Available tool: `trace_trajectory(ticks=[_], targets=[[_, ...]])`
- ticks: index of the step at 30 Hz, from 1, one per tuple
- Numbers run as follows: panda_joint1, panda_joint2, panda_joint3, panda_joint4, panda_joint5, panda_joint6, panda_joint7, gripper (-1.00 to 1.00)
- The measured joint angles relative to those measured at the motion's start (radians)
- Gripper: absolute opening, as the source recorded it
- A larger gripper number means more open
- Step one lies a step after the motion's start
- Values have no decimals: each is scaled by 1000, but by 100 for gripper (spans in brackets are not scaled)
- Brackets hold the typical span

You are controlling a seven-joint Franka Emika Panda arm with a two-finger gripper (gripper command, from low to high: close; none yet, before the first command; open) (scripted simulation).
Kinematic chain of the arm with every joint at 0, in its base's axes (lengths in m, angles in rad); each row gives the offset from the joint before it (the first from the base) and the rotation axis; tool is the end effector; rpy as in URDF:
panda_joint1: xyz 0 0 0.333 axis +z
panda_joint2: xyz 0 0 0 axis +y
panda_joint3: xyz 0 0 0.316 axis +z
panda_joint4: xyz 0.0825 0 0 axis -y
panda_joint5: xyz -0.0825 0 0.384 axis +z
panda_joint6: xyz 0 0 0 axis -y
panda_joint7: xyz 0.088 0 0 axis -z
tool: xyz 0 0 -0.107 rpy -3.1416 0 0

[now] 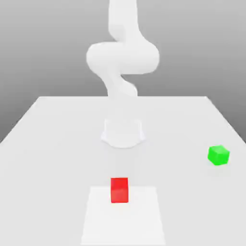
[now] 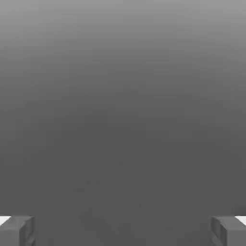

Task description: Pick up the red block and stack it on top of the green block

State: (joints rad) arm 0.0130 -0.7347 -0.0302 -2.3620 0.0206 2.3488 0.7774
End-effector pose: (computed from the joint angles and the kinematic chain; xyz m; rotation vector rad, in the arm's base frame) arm 0.3742 -0.0099 0.6611 -2.4742 1.0510 -0.9196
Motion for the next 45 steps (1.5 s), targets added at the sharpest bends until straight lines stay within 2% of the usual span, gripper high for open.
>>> trace_trajectory(ticks=[11, 17, 20, 30, 31, 38, 45], targets=[[47, 353, -63, -318, 56, 254, -82, 0], [35, 605, -49, -506, -12, 440, -59, 0], [36, 704, -48, -521, -19, 515, -59, 0], [8, 911, -4, -500, 43, 692, -104, 0], [4, 929, 1, -500, 45, 709, -104, -100], [1, 932, 4, -499, 42, 711, -100, -100], [11, 801, -19, -509, 3, 597, -78, -100]])
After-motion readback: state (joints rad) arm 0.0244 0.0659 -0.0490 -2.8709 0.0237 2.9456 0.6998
